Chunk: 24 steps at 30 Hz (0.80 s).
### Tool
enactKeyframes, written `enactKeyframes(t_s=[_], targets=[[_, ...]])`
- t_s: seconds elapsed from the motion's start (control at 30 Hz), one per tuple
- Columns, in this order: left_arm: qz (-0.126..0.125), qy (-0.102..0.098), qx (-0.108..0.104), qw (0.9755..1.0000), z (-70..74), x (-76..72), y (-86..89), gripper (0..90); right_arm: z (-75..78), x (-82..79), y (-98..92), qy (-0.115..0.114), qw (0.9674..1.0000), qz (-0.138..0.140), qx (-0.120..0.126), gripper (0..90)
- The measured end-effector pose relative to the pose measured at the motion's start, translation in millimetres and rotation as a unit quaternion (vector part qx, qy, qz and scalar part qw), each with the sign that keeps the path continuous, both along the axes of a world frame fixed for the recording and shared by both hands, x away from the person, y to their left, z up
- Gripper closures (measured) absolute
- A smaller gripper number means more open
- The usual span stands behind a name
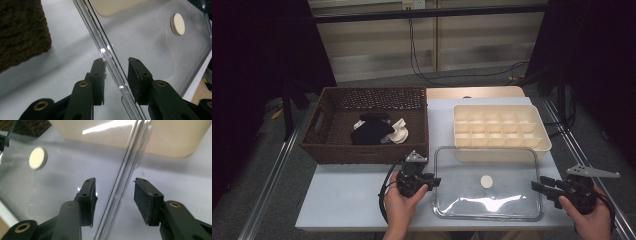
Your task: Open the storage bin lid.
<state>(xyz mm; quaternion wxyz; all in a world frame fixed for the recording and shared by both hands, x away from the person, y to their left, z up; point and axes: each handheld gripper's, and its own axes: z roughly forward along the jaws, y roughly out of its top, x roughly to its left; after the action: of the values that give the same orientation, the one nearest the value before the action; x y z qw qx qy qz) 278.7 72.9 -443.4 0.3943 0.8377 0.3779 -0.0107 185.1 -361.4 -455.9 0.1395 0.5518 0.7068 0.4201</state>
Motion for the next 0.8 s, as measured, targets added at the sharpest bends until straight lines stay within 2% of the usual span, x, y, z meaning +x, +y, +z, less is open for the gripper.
enactKeyframes(t_s=[0.1, 0.13, 0.27, 0.3, 0.33, 0.37, 0.43, 0.5, 0.53, 0.6, 0.7, 0.73, 0.8], targets=[[0.013, -0.021, -0.007, 0.9997, 2.8, 5.2, -0.4, 65.0, 1.6, 7.7, -1.2, -0.006, 0.9999, 0.0, 0.014, 56.4], [0.016, -0.024, -0.004, 0.9996, 4.3, 6.5, 0.1, 65.4, 2.5, 10.1, -1.5, 0.001, 0.9998, 0.001, 0.018, 57.1], [0.022, -0.014, -0.011, 0.9996, 6.4, 9.9, 2.2, 67.6, 1.9, 10.5, -2.2, 0.008, 0.9996, 0.006, 0.028, 60.7], [0.015, -0.024, -0.015, 0.9995, 9.3, 7.9, 3.5, 73.4, 1.9, 9.3, -2.1, 0.007, 0.9996, 0.007, 0.026, 60.6], [0.003, -0.014, -0.028, 0.9995, 10.9, 6.7, 2.6, 79.3, 2.7, 7.7, -2.1, 0.004, 0.9997, 0.005, 0.024, 62.4], [-0.008, -0.011, -0.033, 0.9994, 11.7, 4.6, -0.6, 81.1, 3.9, 6.6, -1.8, 0.008, 0.9995, 0.009, 0.029, 64.5], [-0.017, -0.023, -0.013, 0.9995, 11.2, 0.2, -9.5, 81.8, 4.1, 5.5, 1.0, 0.012, 0.9988, 0.022, 0.043, 66.4], [-0.017, -0.028, -0.012, 0.9994, 8.8, -0.3, -12.2, 81.3, 2.7, 5.6, 9.2, 0.015, 0.9989, 0.031, 0.033, 64.8], [-0.014, -0.028, -0.016, 0.9994, 9.0, -0.1, -11.3, 81.0, 2.9, 5.6, 11.1, 0.015, 0.999, 0.028, 0.03, 63.5], [-0.001, -0.044, -0.004, 0.999, 12.5, -0.1, -5.7, 75.9, 3.8, 5.8, 12.8, 0.004, 0.9996, 0.025, 0.01, 66.9], [0.025, -0.056, -0.011, 0.998, 15.8, 1.9, 8.4, 67.1, 3.9, 5.9, 11.1, -0.002, 0.9997, 0.022, 0.009, 65.7], [0.029, -0.059, -0.005, 0.9978, 16.1, 2.7, 11.0, 64.3, 3.3, 6.3, 11.2, -0.003, 0.9998, 0.019, 0.009, 63.9], [0.042, -0.056, -0.004, 0.9975, 13.9, 4.3, 14.1, 58.2, 2.7, 7.1, 11.6, -0.004, 0.9997, 0.022, 0.009, 62.4]])
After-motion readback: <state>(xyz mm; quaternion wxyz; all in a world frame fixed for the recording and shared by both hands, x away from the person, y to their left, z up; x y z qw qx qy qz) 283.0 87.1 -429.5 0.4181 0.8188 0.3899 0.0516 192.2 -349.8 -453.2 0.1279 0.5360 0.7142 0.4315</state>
